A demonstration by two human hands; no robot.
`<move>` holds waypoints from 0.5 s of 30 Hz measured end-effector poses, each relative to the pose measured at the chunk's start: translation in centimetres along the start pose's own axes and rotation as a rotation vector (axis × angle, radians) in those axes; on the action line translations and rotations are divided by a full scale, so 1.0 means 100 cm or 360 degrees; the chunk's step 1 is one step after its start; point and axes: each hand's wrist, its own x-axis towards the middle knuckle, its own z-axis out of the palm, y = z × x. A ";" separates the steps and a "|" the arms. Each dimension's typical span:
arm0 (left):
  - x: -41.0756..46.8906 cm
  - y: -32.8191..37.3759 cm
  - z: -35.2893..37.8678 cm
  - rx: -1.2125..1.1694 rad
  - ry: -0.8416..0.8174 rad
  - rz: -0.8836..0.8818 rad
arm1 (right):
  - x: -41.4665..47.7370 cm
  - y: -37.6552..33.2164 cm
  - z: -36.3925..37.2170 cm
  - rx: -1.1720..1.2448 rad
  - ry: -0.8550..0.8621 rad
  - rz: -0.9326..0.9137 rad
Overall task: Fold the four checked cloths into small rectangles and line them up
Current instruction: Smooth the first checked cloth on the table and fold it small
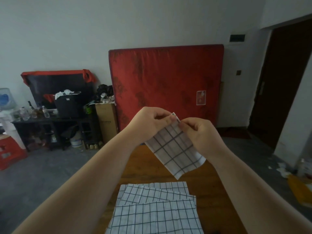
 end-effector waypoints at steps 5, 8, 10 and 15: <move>0.003 -0.003 0.005 0.0024 0.0228 0.0012 | -0.002 -0.001 -0.004 -0.0127 -0.0021 -0.0038; 0.005 -0.007 -0.002 -0.0156 0.0388 -0.0104 | -0.005 0.008 -0.007 -0.0252 -0.0014 -0.0056; 0.006 -0.010 -0.010 -0.0252 0.0454 -0.0180 | -0.009 0.015 -0.008 -0.0315 0.0000 -0.0072; 0.006 -0.014 -0.028 -0.0331 0.0606 -0.0249 | -0.018 0.031 -0.014 -0.0348 0.0005 -0.0058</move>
